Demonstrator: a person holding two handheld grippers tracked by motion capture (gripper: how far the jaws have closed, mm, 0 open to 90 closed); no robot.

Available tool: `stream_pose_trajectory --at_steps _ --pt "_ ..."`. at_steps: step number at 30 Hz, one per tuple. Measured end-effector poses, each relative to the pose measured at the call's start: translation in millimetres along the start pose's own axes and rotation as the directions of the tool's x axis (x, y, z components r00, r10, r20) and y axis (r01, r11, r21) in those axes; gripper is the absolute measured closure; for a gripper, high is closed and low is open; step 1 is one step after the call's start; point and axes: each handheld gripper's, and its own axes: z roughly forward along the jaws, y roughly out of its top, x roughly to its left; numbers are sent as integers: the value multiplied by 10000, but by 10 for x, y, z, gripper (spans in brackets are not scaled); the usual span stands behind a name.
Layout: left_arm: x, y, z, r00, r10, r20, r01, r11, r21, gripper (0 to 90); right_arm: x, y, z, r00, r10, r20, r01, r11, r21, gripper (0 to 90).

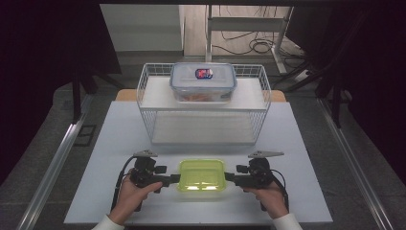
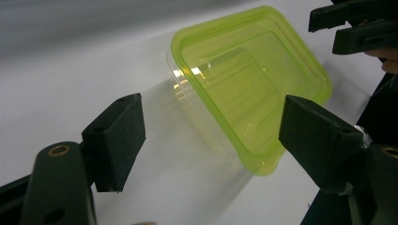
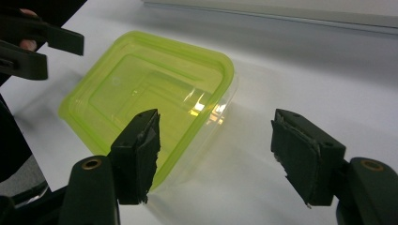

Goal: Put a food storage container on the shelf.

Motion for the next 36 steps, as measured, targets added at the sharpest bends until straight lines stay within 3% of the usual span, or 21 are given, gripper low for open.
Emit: stream_pose_trajectory --at_steps 2,7,11,24,32,36 --pt "18 23 64 9993 -329 174 329 9995 33 232 6 7 15 10000 28 -16 -28 10000 -21 332" --pt "60 41 154 9967 -697 415 687 9973 266 265 15 3 56 10000 10 -41 -9 9999 141 343" --pt "100 33 206 9910 -1108 748 1079 9933 416 325 10 -9 102 9997 167 -189 -163 9997 202 353" --pt "123 25 298 9856 -1332 1041 1259 9893 733 360 -31 -41 234 9966 717 -398 -706 9971 284 403" --pt "112 19 303 9815 -1380 1329 1292 9890 725 487 -32 -54 291 9934 905 -702 -877 9952 424 513" --pt "92 7 317 9860 -1204 1155 1119 9907 776 526 -38 -64 288 9874 1171 -1061 -1136 9928 384 593"
